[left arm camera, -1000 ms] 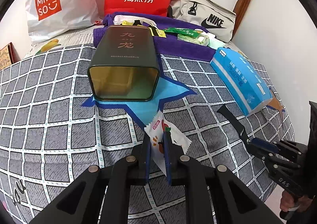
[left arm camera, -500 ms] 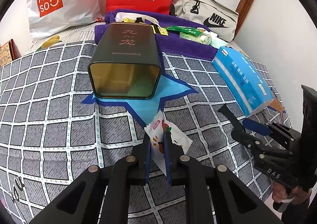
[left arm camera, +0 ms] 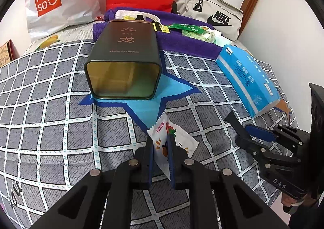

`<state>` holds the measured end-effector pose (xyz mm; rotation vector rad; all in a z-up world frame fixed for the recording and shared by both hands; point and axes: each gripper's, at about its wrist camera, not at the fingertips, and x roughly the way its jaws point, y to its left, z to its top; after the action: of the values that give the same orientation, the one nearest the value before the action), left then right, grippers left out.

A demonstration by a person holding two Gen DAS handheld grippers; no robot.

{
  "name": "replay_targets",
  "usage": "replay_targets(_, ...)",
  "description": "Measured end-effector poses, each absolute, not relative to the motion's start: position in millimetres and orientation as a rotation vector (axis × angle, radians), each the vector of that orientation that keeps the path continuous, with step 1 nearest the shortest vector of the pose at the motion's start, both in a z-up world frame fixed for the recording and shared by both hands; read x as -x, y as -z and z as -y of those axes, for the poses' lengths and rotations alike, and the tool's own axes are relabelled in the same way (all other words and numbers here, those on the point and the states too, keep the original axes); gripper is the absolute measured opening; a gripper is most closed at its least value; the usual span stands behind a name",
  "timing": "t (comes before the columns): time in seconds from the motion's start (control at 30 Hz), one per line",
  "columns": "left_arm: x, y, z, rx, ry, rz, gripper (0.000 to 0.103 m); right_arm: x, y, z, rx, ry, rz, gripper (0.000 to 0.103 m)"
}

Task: Organize soft objects
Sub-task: 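Carry the snack packet in the left gripper while the right carries the strap to the towel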

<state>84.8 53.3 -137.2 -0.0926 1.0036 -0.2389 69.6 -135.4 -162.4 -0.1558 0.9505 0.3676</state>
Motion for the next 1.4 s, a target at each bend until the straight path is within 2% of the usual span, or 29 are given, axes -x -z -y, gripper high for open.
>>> replay_targets(0.03,-84.9,137.4,-52.9,0.093,0.241,-1.002,0.013,-70.2,162.9,133.6,0.164,-0.371,-0.943,0.033)
replay_targets(0.1,-84.6,137.9,-52.4,0.09,0.244,-0.998,0.013,-70.3,163.7,130.4,0.189,-0.381,-0.923,0.022)
replay_targets(0.17,-84.6,138.1,-52.9,0.095,0.249,-0.996,0.012,-70.1,162.9,129.9,0.198,-0.399,-0.914,0.021)
replay_targets(1.0,-64.6,86.2,-54.9,0.153,0.298,-0.903,0.006,-56.3,104.8,156.3,0.123,-0.445,-0.832,0.021)
replay_targets(1.4,-85.4,45.3,-45.9,0.106,0.259,-0.835,0.006,-89.3,74.7,173.7,0.085,-0.41,-0.777,0.021)
